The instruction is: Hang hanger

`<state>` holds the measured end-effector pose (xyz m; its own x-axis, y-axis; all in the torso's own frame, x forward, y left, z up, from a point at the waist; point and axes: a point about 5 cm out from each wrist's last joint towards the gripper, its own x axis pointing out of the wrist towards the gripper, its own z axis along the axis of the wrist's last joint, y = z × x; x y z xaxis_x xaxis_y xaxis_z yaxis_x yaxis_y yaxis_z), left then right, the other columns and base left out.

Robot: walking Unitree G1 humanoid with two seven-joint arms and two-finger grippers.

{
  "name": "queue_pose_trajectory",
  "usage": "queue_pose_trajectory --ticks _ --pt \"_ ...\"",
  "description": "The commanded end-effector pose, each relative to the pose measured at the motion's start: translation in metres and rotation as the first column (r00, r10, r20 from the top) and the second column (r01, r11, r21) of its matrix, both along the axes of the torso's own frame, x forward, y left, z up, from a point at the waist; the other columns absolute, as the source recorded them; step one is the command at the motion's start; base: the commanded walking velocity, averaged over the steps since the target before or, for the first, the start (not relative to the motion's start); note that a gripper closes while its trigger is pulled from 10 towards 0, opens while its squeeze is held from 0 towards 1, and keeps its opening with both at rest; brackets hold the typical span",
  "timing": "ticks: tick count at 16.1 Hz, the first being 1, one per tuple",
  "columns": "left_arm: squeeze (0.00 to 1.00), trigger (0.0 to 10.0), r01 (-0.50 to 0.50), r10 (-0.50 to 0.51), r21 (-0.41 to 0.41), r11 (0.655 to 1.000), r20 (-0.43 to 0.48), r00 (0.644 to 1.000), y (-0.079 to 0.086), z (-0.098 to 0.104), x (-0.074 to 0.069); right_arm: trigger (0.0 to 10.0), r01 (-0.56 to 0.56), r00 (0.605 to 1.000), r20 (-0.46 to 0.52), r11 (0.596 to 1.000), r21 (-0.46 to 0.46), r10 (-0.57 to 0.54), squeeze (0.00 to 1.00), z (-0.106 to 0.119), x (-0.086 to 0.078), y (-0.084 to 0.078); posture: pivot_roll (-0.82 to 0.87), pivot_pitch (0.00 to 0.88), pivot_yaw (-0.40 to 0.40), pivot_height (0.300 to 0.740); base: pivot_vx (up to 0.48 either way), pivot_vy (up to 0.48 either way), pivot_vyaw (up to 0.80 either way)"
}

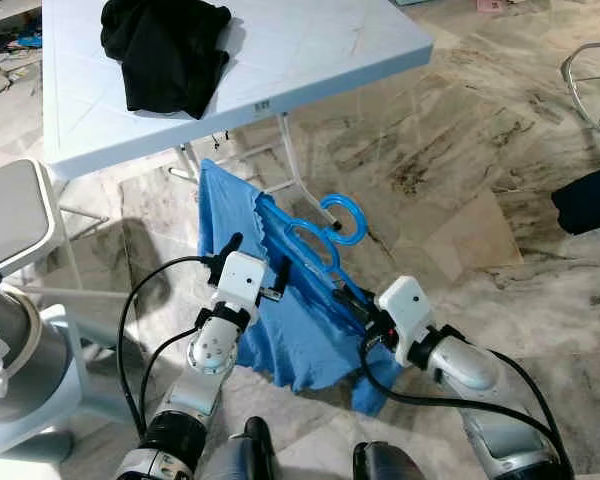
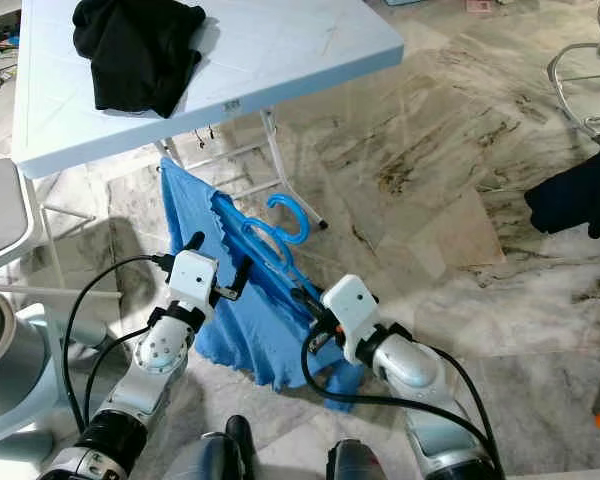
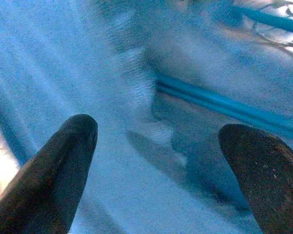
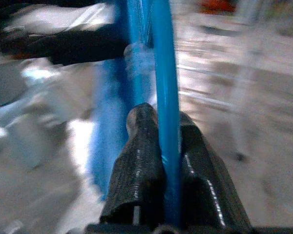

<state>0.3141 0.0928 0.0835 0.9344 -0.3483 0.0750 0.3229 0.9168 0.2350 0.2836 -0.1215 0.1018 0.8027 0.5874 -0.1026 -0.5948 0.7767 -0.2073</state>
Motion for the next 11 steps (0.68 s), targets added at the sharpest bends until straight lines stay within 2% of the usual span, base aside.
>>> queue_pose_trajectory --ticks 1,2,3,4,6,8,9,11 --pt "0.00 10.0 0.120 -0.102 0.095 0.988 -0.172 0.980 -0.016 -0.030 -0.012 10.0 0.176 0.977 0.108 0.982 0.076 -0.183 0.00 0.024 0.021 -0.002 -0.25 0.249 0.060 0.740 0.000 0.000 0.00" --pt "0.00 10.0 0.137 -0.101 0.158 0.978 -0.218 0.971 -0.014 -0.040 -0.015 10.0 0.208 0.967 0.140 0.976 0.058 -0.215 0.00 0.028 0.025 -0.005 -0.25 0.252 0.064 0.740 0.000 0.000 0.00" --pt "0.00 10.0 0.124 -0.079 0.191 0.974 -0.226 0.971 -0.010 -0.044 -0.016 10.0 0.219 0.964 0.141 0.975 0.047 -0.224 0.00 0.027 0.026 -0.008 -0.24 0.255 0.066 0.740 0.000 0.000 0.00" --pt "0.00 10.0 0.072 -0.023 0.204 0.976 -0.233 0.972 -0.004 -0.048 -0.015 10.0 0.226 0.965 0.125 0.972 0.061 -0.232 0.00 0.025 0.026 -0.011 -0.24 0.260 0.069 0.740 0.000 0.000 0.00" --pt "0.00 10.0 0.058 -0.031 0.154 0.986 -0.173 0.984 -0.003 -0.036 -0.012 10.0 0.231 0.965 0.117 0.971 0.059 -0.236 0.00 0.023 0.025 -0.011 -0.24 0.262 0.064 0.740 0.000 0.000 0.00" --pt "0.00 10.0 0.034 -0.022 0.141 0.990 -0.081 0.996 0.001 -0.020 -0.006 10.0 0.262 0.962 0.076 0.965 0.033 -0.264 0.00 0.009 0.028 -0.009 -0.21 0.248 0.056 0.740 0.000 0.000 0.00" --pt "0.00 10.0 0.003 0.000 0.109 0.994 -0.025 1.000 0.006 -0.006 0.000 10.0 0.232 0.971 0.057 0.972 0.026 -0.233 0.00 0.004 0.027 -0.001 -0.18 0.225 0.048 0.740 0.000 0.000 0.00" --pt "0.00 10.0 -0.046 0.044 0.047 0.998 0.050 0.998 0.008 0.015 0.007 10.0 0.138 0.990 0.023 0.990 0.004 -0.138 0.00 0.000 0.023 0.008 -0.15 0.238 0.057 0.740 0.000 0.000 0.00"
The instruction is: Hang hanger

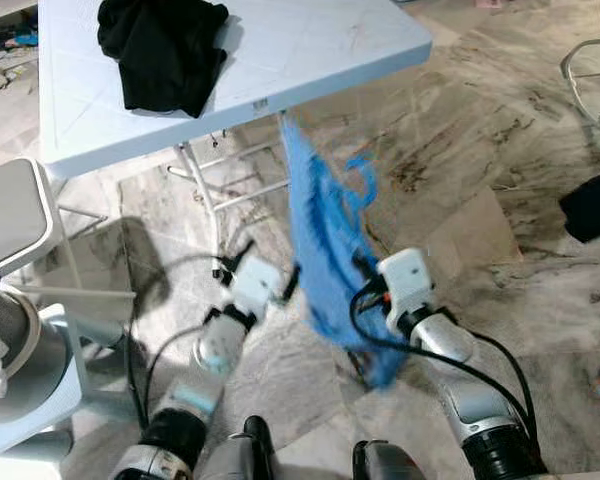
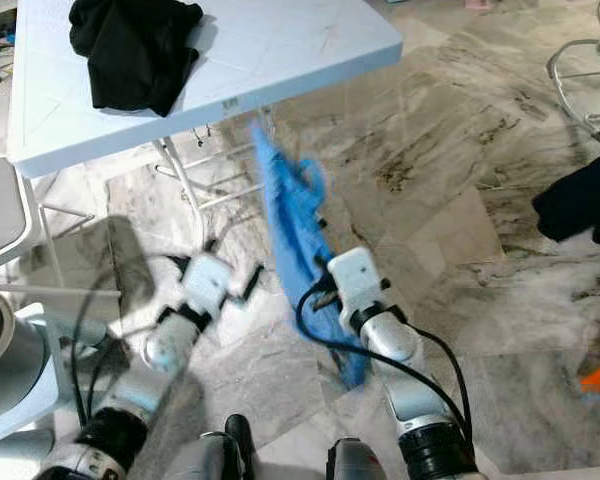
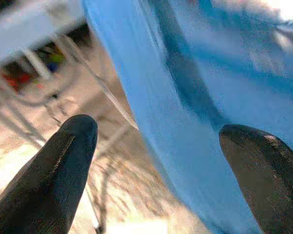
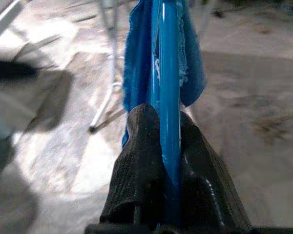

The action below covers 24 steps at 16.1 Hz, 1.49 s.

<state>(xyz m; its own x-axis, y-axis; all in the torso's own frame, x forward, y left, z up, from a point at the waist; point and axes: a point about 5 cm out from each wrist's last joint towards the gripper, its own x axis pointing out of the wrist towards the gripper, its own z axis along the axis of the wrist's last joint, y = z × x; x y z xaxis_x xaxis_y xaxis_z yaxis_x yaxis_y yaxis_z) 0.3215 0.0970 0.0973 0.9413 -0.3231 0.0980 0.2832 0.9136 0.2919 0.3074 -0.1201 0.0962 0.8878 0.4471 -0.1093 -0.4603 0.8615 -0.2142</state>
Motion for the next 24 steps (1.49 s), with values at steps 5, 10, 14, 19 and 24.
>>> queue_pose_trajectory --ticks 5,10,14,19,24 --pt "0.00 10.0 -0.047 0.050 -0.033 0.998 0.073 0.996 0.009 0.022 0.014 10.0 -0.133 0.991 -0.016 0.991 -0.018 0.133 0.00 -0.004 -0.009 0.007 -0.17 0.242 0.057 0.740 0.000 0.000 0.00" --pt "0.00 10.0 -0.067 0.066 0.009 0.998 0.021 0.998 0.012 0.007 0.013 10.0 -0.194 0.981 -0.008 0.981 0.010 0.194 0.00 0.008 -0.018 -0.008 -0.18 0.264 0.057 0.740 0.000 0.000 0.00" --pt "0.00 10.0 -0.067 0.069 -0.058 0.996 0.029 0.997 0.007 0.014 0.020 10.0 -0.305 0.952 0.010 0.952 0.010 0.305 0.00 0.021 -0.022 0.000 -0.18 0.259 0.059 0.740 0.000 0.000 0.00" --pt "0.00 2.3 -0.065 0.069 -0.096 0.993 0.033 0.997 0.001 0.018 0.024 10.0 -0.319 0.947 -0.019 0.947 0.015 0.320 0.00 0.018 -0.025 0.001 -0.19 0.244 0.052 0.740 0.000 0.000 0.00" --pt "0.00 0.0 -0.084 0.084 -0.082 0.993 -0.013 0.996 0.007 0.006 0.023 10.0 -0.299 0.954 0.006 0.952 0.071 0.299 0.00 0.030 -0.022 -0.003 -0.20 0.238 0.046 0.740 0.000 0.000 0.00"
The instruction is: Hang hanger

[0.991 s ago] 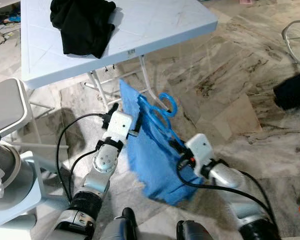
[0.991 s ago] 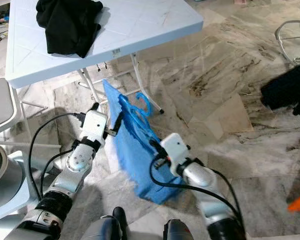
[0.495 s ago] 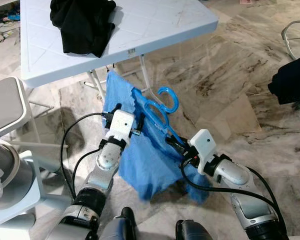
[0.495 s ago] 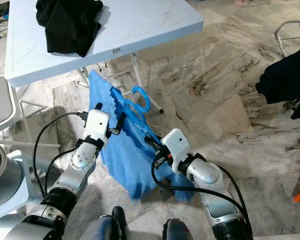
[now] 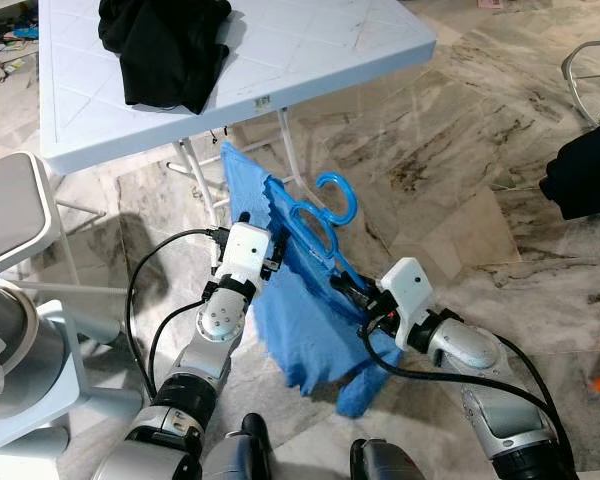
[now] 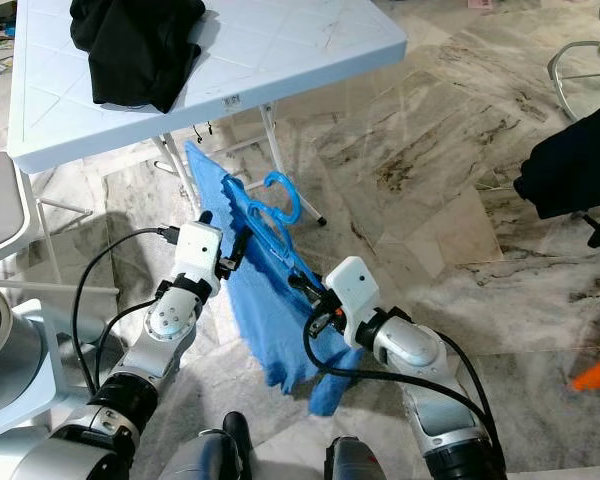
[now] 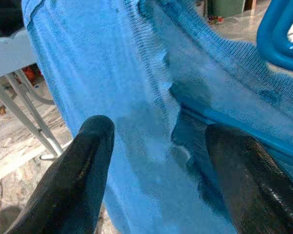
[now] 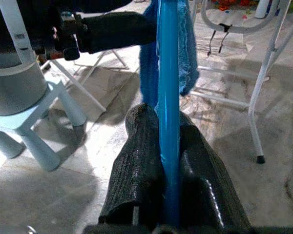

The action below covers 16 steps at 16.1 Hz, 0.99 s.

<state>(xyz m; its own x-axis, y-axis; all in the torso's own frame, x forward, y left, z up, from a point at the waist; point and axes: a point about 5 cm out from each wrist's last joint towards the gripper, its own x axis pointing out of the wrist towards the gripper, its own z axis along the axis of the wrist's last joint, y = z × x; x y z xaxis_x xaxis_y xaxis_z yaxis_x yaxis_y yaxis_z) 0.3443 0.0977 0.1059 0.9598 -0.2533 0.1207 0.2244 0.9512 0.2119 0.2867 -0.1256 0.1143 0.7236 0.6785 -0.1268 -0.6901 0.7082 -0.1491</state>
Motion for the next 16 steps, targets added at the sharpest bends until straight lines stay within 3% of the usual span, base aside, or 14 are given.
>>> queue_pose_trajectory --ticks 1,7,12,16 --pt "0.00 0.0 -0.025 0.025 0.007 1.000 -0.013 1.000 0.007 -0.004 0.000 10.0 -0.023 0.999 0.048 0.999 0.038 0.021 0.00 0.014 0.000 0.002 -0.20 0.238 0.046 0.740 0.000 0.000 0.00" --pt "0.00 0.0 -0.042 0.042 0.025 0.999 -0.019 0.999 0.013 -0.006 0.002 10.0 -0.024 0.997 0.072 0.997 0.073 0.019 0.00 0.029 0.004 -0.001 -0.20 0.235 0.051 0.740 0.000 0.000 0.00" --pt "0.00 0.0 -0.073 0.074 0.039 0.997 -0.016 0.997 0.020 -0.004 0.005 10.0 -0.060 0.997 0.062 0.991 0.118 0.053 0.00 0.037 -0.001 0.004 -0.20 0.243 0.063 0.740 0.000 0.000 0.00" --pt "0.00 0.0 -0.060 0.059 0.013 0.998 0.029 0.998 0.015 0.004 0.005 10.0 0.003 0.998 0.057 1.000 0.030 -0.004 0.00 0.024 0.001 -0.002 -0.21 0.244 0.069 0.740 0.000 0.000 0.00"
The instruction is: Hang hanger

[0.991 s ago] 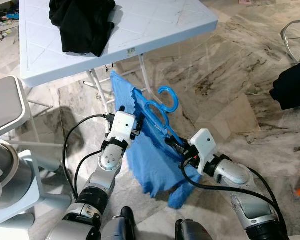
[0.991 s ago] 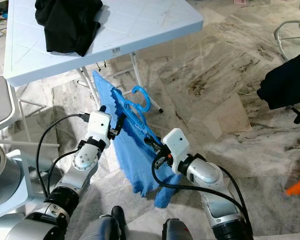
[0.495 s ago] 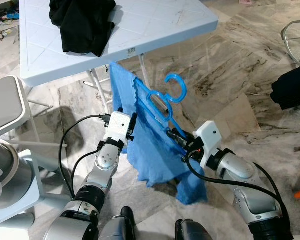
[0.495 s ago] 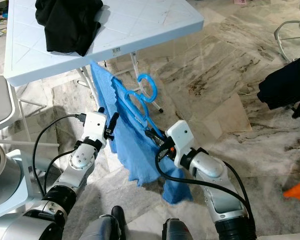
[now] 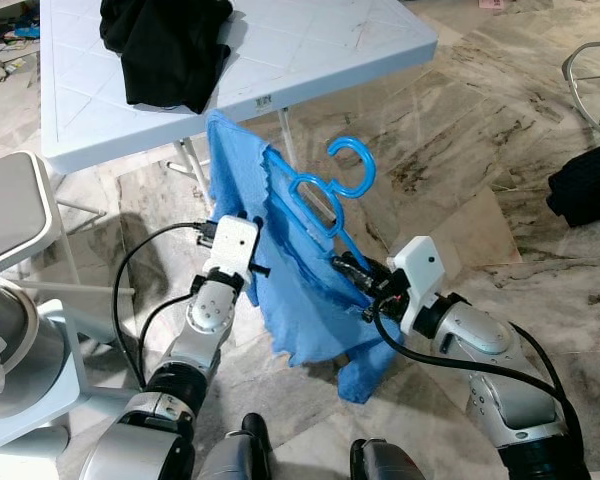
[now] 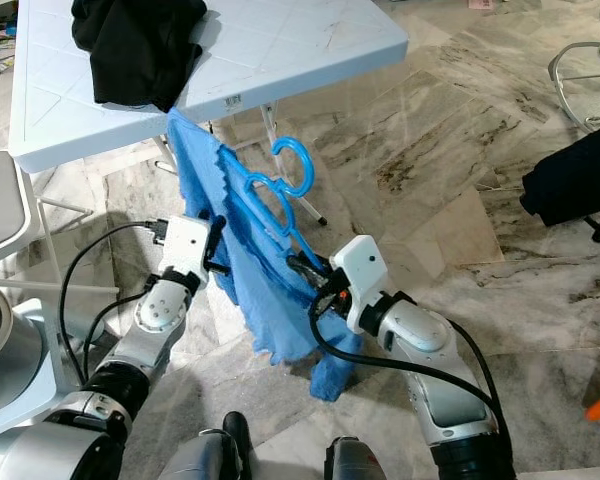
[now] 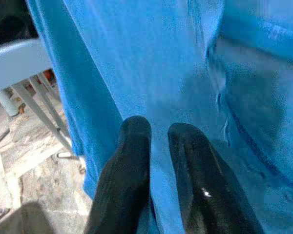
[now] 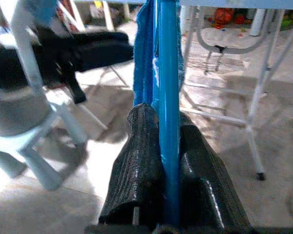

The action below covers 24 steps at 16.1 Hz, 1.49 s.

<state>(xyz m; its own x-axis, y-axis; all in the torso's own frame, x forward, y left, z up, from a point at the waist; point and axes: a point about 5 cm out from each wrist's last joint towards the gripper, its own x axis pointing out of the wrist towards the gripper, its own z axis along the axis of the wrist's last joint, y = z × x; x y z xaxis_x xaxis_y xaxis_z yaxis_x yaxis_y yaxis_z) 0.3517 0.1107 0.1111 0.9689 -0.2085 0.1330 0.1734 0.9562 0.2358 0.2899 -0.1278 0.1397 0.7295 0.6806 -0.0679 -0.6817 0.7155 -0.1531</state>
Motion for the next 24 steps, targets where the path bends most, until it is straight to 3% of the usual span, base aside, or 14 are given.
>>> queue_pose_trajectory --ticks 1,5,8,9,10,15,18,20,24 --pt "0.00 0.0 -0.006 0.006 -0.010 1.000 0.020 1.000 0.001 0.000 -0.003 10.0 0.006 1.000 0.011 1.000 -0.022 -0.006 0.00 -0.004 -0.002 0.000 -0.21 0.244 0.069 0.740 0.000 0.000 0.00" --pt "0.00 0.0 0.044 -0.037 -0.047 0.998 0.131 0.991 -0.010 0.017 -0.011 10.0 0.039 0.999 -0.008 0.998 -0.058 -0.039 0.00 -0.018 -0.003 0.000 -0.19 0.241 0.067 0.740 0.000 0.000 0.00" --pt "0.00 0.0 0.068 -0.059 -0.050 0.996 0.169 0.984 -0.014 0.021 -0.018 10.0 0.117 0.993 0.008 0.990 -0.077 -0.117 0.00 -0.021 0.007 -0.004 -0.19 0.239 0.066 0.740 0.000 0.000 0.00" --pt "0.56 7.9 0.059 -0.051 -0.044 0.997 0.164 0.985 -0.014 0.017 -0.022 10.0 0.151 0.989 0.013 0.985 -0.086 -0.150 0.00 -0.023 0.012 -0.007 -0.19 0.242 0.067 0.740 0.000 0.000 0.00" --pt "1.00 10.0 0.061 -0.053 -0.043 0.997 0.159 0.986 -0.014 0.015 -0.024 10.0 0.159 0.987 0.014 0.984 -0.086 -0.159 0.00 -0.023 0.013 -0.007 -0.19 0.242 0.067 0.740 0.000 0.000 0.00" --pt "1.00 10.0 0.083 -0.083 0.010 0.997 0.173 0.981 -0.015 0.006 -0.033 10.0 0.187 0.982 0.043 0.981 -0.045 -0.185 0.00 -0.016 0.017 -0.007 -0.19 0.258 0.062 0.740 0.000 0.000 0.00" --pt "1.00 10.0 0.085 -0.084 -0.001 0.996 0.178 0.980 -0.016 0.012 -0.025 10.0 0.154 0.987 0.057 0.988 -0.024 -0.153 0.00 -0.010 0.014 -0.006 -0.20 0.264 0.069 0.740 0.000 0.000 0.00" --pt "1.00 10.0 0.063 -0.060 -0.009 0.998 0.188 0.980 -0.015 0.025 -0.012 10.0 0.027 0.999 0.042 0.999 -0.018 -0.026 0.00 -0.005 0.002 -0.002 -0.20 0.268 0.079 0.740 0.000 0.000 0.00" --pt "1.00 10.0 0.039 -0.040 0.012 0.999 0.185 0.982 -0.010 0.026 -0.007 10.0 -0.041 0.999 0.020 0.999 0.013 0.041 0.00 0.002 -0.006 -0.004 -0.21 0.271 0.094 0.740 0.000 0.000 0.00"
